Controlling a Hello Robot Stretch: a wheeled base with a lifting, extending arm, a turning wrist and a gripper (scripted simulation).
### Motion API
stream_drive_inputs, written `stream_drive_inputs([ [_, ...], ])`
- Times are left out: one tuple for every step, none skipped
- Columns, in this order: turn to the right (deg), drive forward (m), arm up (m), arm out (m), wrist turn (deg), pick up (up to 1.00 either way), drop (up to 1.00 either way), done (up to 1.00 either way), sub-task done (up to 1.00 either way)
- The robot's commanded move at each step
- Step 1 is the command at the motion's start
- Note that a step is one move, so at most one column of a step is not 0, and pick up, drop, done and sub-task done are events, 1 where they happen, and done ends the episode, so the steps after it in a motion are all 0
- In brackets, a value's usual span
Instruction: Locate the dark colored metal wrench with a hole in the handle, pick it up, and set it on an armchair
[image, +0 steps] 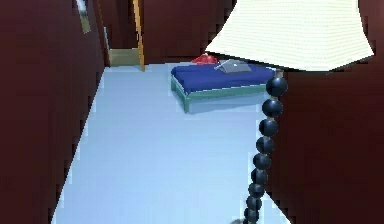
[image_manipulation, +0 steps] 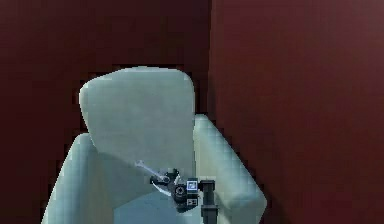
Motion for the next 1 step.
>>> stream_drive_inputs([
  [0.0, 0.0, 0.0, 0.0, 0.0, 0.0, 1.0, 0.0, 0.0],
])
